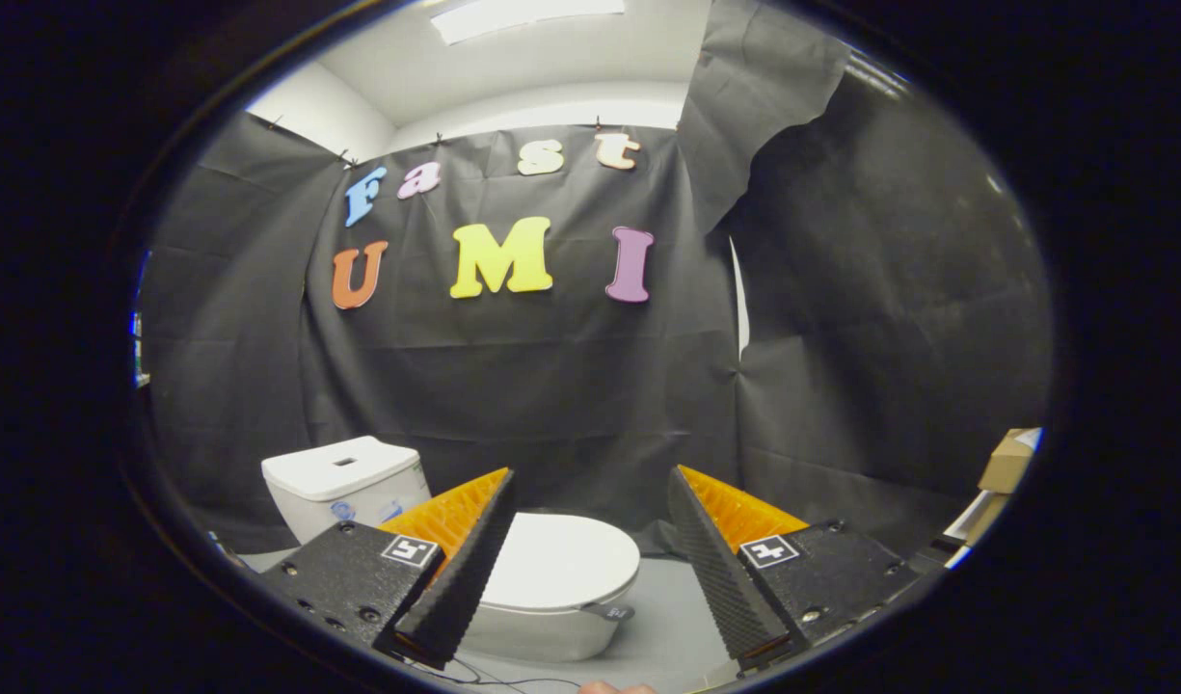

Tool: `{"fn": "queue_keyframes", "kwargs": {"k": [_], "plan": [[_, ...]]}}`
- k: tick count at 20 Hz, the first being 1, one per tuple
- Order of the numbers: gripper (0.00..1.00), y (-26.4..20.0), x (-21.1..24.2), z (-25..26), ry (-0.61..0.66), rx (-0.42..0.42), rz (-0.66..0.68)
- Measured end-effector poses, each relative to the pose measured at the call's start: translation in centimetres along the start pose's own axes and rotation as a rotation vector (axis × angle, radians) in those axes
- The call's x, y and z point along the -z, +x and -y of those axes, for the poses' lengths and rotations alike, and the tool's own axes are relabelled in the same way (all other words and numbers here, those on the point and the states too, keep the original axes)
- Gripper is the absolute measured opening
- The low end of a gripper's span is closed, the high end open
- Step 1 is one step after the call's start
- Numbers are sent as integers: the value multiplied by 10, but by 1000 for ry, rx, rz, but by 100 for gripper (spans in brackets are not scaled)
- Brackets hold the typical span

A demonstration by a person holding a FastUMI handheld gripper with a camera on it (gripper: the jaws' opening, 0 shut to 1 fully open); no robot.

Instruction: Open the toilet lid.

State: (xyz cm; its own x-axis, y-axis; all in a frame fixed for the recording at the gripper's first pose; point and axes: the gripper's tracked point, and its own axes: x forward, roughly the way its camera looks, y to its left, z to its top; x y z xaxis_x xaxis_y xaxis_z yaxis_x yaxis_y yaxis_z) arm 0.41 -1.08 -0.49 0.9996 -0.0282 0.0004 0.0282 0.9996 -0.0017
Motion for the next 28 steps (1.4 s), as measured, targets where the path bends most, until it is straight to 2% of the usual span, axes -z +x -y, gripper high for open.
{"fn": "queue_keyframes", "kwargs": {"k": [15,20,22,25,28], "plan": [[99,12,15,-15,-43,-3,-28],[99,24,29,-30,-19,-15,-74],[99,34,41,-36,-10,-22,-108],[99,50,81,-34,9,-23,-234],[99,58,122,-17,72,29,-347]]}}
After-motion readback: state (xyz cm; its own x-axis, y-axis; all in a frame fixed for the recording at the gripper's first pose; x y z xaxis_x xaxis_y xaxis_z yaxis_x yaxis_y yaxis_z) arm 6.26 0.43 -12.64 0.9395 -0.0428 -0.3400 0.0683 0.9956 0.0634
